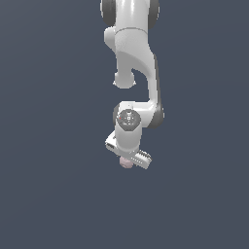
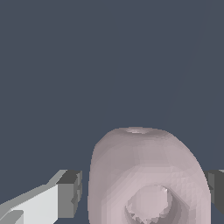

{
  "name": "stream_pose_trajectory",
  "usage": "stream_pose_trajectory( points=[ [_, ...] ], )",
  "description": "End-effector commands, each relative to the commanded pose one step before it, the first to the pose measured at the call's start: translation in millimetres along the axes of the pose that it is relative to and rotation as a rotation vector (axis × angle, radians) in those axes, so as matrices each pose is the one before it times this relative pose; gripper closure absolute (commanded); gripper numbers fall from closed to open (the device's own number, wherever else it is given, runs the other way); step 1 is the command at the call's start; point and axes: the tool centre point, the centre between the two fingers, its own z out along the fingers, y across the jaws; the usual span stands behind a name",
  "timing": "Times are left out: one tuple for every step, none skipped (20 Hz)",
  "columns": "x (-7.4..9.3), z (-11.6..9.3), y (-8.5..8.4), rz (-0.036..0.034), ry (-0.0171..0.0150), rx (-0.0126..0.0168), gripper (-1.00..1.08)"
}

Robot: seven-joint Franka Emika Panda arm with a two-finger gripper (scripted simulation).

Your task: Pick up the object and move it to a goal position.

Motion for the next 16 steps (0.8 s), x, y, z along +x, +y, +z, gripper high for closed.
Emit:
stream_pose_trajectory(
  points=[
    [0.81, 5.37, -0.25, 0.0009, 0.00138, 0.00092, -0.92],
    [0.34, 0.41, -0.2, 0.0, 0.0, 0.0, -0.92],
    [0.39, -0.29, -0.18, 0.0, 0.0, 0.0, -0.92],
    [0.15, -0.23, -0.06, 0.0, 0.0, 0.0, -0.92],
    [0.0, 0.0, 0.0, 0.0, 0.0, 0.0, 1.08],
    [0.0, 0.0, 0.0, 0.0, 0.0, 0.0, 1.08],
    [0.0, 0.0, 0.0, 0.0, 0.0, 0.0, 1.08],
    [0.0, 0.0, 0.0, 0.0, 0.0, 0.0, 1.08],
    [0.0, 0.0, 0.0, 0.0, 0.0, 0.0, 1.08],
    [0.0, 0.0, 0.0, 0.0, 0.0, 0.0, 1.08],
    [0.0, 0.0, 0.0, 0.0, 0.0, 0.0, 1.08],
    [0.0, 0.0, 0.0, 0.0, 0.0, 0.0, 1.08],
    [0.0, 0.0, 0.0, 0.0, 0.0, 0.0, 1.08],
    [0.0, 0.0, 0.0, 0.0, 0.0, 0.0, 1.08],
    [-0.08, -0.04, 0.04, 0.0, 0.0, 0.0, 1.08],
    [-0.11, -0.32, -0.19, 0.0, 0.0, 0.0, 1.08]
  ],
)
